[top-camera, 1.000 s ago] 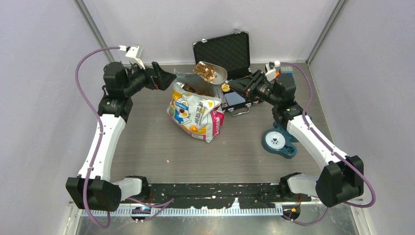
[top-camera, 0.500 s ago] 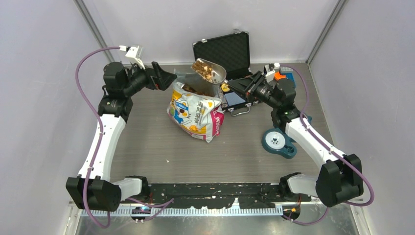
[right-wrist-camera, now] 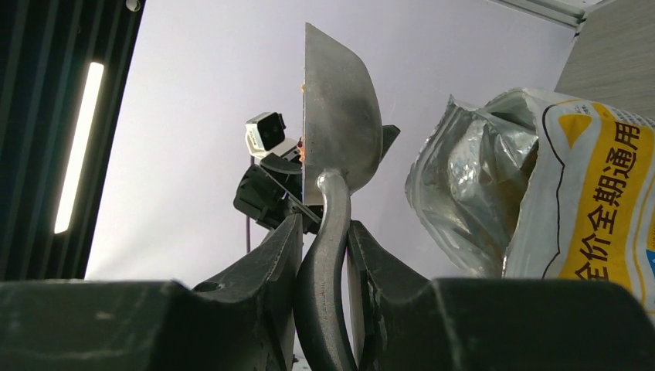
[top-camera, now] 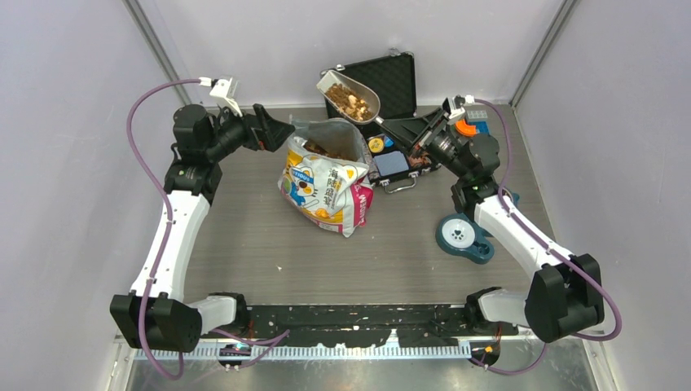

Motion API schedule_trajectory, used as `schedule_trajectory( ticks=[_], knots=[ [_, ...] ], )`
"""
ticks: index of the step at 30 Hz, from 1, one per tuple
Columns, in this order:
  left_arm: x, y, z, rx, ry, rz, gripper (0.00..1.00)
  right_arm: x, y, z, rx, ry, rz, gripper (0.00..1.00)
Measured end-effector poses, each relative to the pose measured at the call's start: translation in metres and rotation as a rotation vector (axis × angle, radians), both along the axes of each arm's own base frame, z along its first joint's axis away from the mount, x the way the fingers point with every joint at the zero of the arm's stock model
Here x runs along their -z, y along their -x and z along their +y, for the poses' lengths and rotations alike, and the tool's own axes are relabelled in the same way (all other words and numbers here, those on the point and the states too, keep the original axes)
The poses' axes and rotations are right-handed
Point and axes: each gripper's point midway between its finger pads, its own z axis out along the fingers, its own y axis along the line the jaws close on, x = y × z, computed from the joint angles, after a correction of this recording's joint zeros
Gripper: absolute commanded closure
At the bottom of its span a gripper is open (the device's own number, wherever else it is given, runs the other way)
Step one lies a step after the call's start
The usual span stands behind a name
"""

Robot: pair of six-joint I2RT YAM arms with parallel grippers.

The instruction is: Serve the pet food

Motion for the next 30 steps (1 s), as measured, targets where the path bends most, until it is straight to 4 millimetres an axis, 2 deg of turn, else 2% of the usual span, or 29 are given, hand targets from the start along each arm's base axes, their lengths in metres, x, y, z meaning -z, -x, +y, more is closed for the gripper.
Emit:
schedule_trajectory(
  ticks=[11, 16, 20, 24, 27, 30],
  knots=[
    [-0.001, 0.002, 0.0, 0.001, -0.003, -0.008, 0.01, 0.0, -0.003, -0.003, 0.015, -0.003, 0.002, 0.95],
    [-0.005, 0.005, 0.001, -0.001, -0.004, -0.021, 0.01, 0.003, -0.007, -0.023, 0.077, 0.033, 0.026, 0.95],
    [-0.005, 0.004, 0.002, -0.011, -0.01, -0.027, 0.01, -0.002, 0.001, -0.061, 0.202, 0.084, 0.016, 0.95],
    [-0.005, 0.003, 0.003, -0.013, -0.019, -0.033, 0.01, -0.007, 0.016, -0.111, 0.391, 0.162, 0.007, 0.95],
    [-0.004, 0.003, 0.003, -0.012, -0.023, -0.036, 0.01, -0.002, 0.029, -0.145, 0.521, 0.216, 0.026, 0.95],
    [-0.004, 0.003, 0.003, -0.012, -0.025, -0.035, 0.01, 0.011, 0.034, -0.169, 0.602, 0.248, 0.074, 0.95]
  ],
)
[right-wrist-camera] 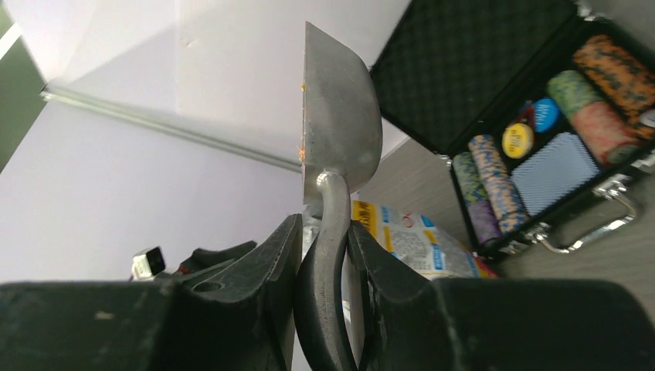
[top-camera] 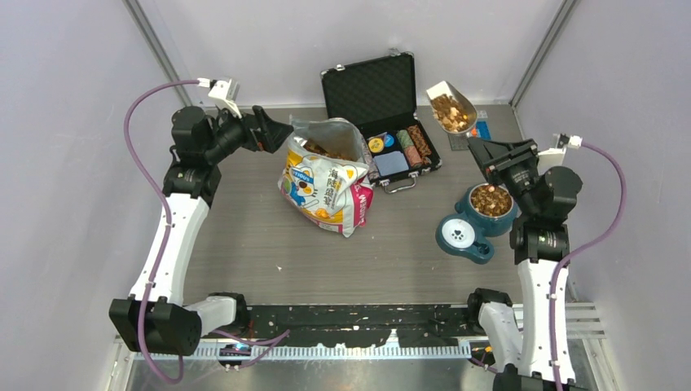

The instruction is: Serve the pet food

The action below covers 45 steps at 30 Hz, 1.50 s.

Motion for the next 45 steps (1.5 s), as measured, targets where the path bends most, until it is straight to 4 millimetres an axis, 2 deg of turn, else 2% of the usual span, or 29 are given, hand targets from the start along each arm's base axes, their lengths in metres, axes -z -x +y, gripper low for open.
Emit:
schedule_trajectory(
  ticks=[7, 14, 20, 29, 36, 41, 45],
  knots=[
    [0.003, -0.003, 0.002, -0.005, -0.011, -0.001, 0.01, 0.053, 0.003, -0.042, 0.128, -0.013, 0.182, 0.95],
    [0.013, -0.011, 0.005, -0.01, -0.023, 0.02, 0.01, 0.085, 0.024, -0.078, 0.263, 0.02, 0.287, 0.95],
    [0.021, -0.017, 0.007, -0.015, -0.024, 0.042, 0.01, 0.12, 0.049, -0.087, 0.327, 0.023, 0.377, 0.95],
    [0.018, -0.019, 0.017, -0.04, -0.04, 0.021, 0.01, 0.15, 0.072, -0.104, 0.417, 0.037, 0.505, 0.95],
    [0.003, -0.015, 0.022, -0.051, -0.045, -0.041, 0.01, 0.155, 0.094, -0.106, 0.464, 0.103, 0.584, 0.95],
    [0.002, -0.017, 0.024, -0.052, -0.043, -0.05, 0.01, 0.161, 0.103, -0.104, 0.481, 0.118, 0.622, 0.95],
    [0.002, -0.022, 0.034, -0.072, -0.04, -0.051, 0.01, 0.167, 0.107, -0.104, 0.488, 0.11, 0.655, 0.95]
  ],
)
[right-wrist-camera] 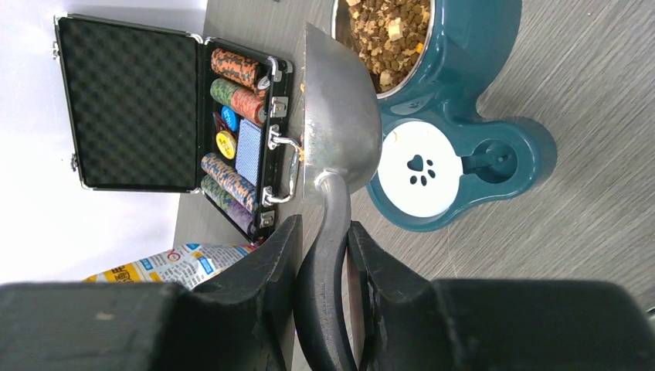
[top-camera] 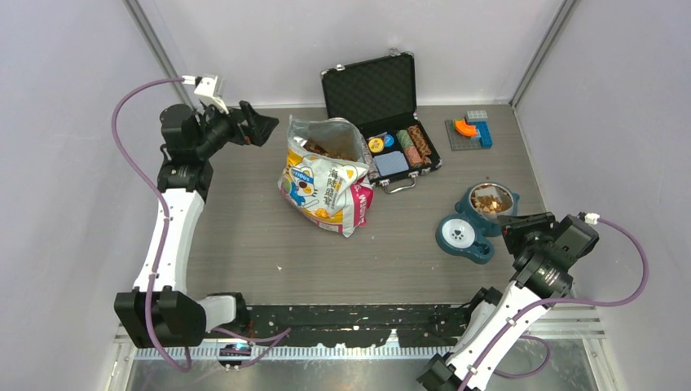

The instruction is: Serve the pet food

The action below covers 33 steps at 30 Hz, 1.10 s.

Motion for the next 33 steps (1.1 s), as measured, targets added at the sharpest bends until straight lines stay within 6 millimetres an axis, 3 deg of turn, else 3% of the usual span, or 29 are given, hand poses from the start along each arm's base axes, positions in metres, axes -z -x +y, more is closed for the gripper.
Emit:
schedule_trajectory(
  ticks=[10, 33],
  knots=[
    [0.008, -0.007, 0.007, -0.013, 0.021, -0.029, 0.01, 0.012, -0.001, -0.013, 0.042, -0.016, 0.073, 0.95],
    [0.005, -0.014, 0.019, -0.031, 0.057, -0.043, 0.01, 0.014, 0.005, -0.031, 0.099, -0.031, 0.214, 0.95]
  ],
)
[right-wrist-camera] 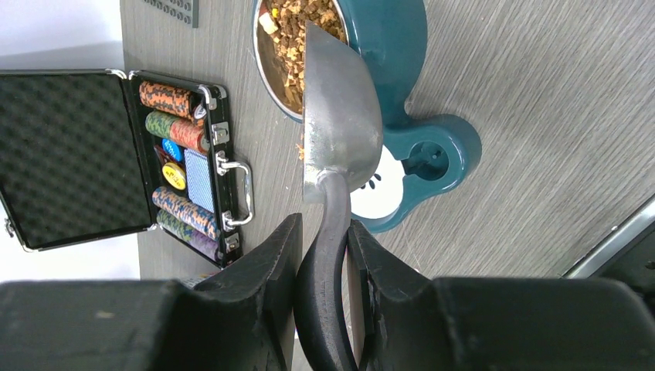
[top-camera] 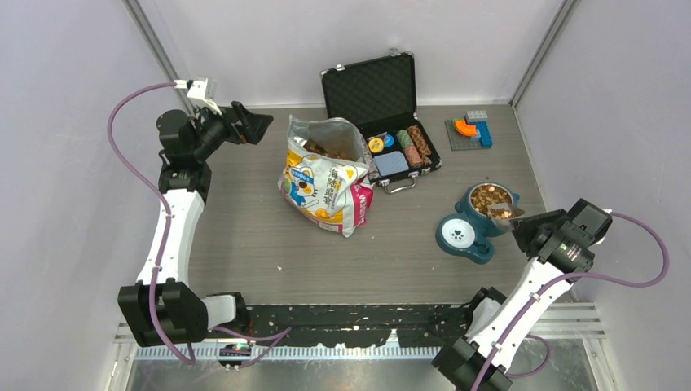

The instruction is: Serve the pet food

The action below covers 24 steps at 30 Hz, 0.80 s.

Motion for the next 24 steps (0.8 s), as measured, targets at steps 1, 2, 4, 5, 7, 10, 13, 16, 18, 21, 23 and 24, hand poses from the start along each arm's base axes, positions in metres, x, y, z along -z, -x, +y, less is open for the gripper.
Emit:
schedule_trajectory(
  ticks=[1, 2, 4, 5, 7, 10, 13, 16, 18, 21, 23, 24],
  knots=[
    [0.0, 0.0, 0.0, 0.0, 0.003, 0.001, 0.01, -0.001, 0.0, -0.001, 0.002, 0.0, 0.002, 0.95],
    [0.0, 0.0, 0.0, 0.0, 0.004, 0.002, 0.01, -0.003, -0.001, -0.002, 0.003, 0.001, 0.003, 0.95],
    [0.0, 0.0, 0.0, 0.0, 0.007, 0.003, 0.01, -0.005, -0.002, -0.004, 0.006, 0.004, 0.006, 0.95],
    [0.0, 0.0, 0.0, 0.0, 0.008, 0.003, 0.01, -0.006, -0.002, -0.005, 0.006, 0.005, 0.008, 0.95],
    [0.0, 0.0, 0.0, 0.0, 0.009, 0.005, 0.01, -0.007, -0.003, -0.006, 0.005, 0.001, 0.014, 0.95],
    [0.0, 0.0, 0.0, 0.0, 0.01, 0.006, 0.01, -0.004, -0.003, -0.008, -0.002, -0.002, 0.035, 0.95],
    [0.001, 0.0, 0.0, 0.0, 0.011, 0.009, 0.01, -0.002, -0.003, -0.01, -0.002, -0.005, 0.053, 0.95],
    [0.001, 0.0, 0.0, -0.001, 0.011, 0.009, 0.01, -0.002, -0.004, -0.013, -0.001, -0.005, 0.064, 0.95],
    [0.001, 0.0, 0.0, -0.001, 0.011, 0.009, 0.01, -0.004, -0.005, -0.015, -0.001, -0.002, 0.069, 0.95],
    [0.001, 0.0, 0.0, -0.001, 0.012, 0.01, 0.01, -0.007, -0.006, -0.017, 0.002, 0.004, 0.076, 0.95],
    [0.001, 0.0, 0.0, -0.002, 0.014, 0.012, 0.01, -0.008, -0.006, -0.018, 0.001, 0.005, 0.087, 0.95],
    [0.001, -0.001, 0.0, -0.002, 0.015, 0.012, 0.01, -0.01, -0.006, -0.018, -0.002, 0.007, 0.095, 0.95]
  ],
)
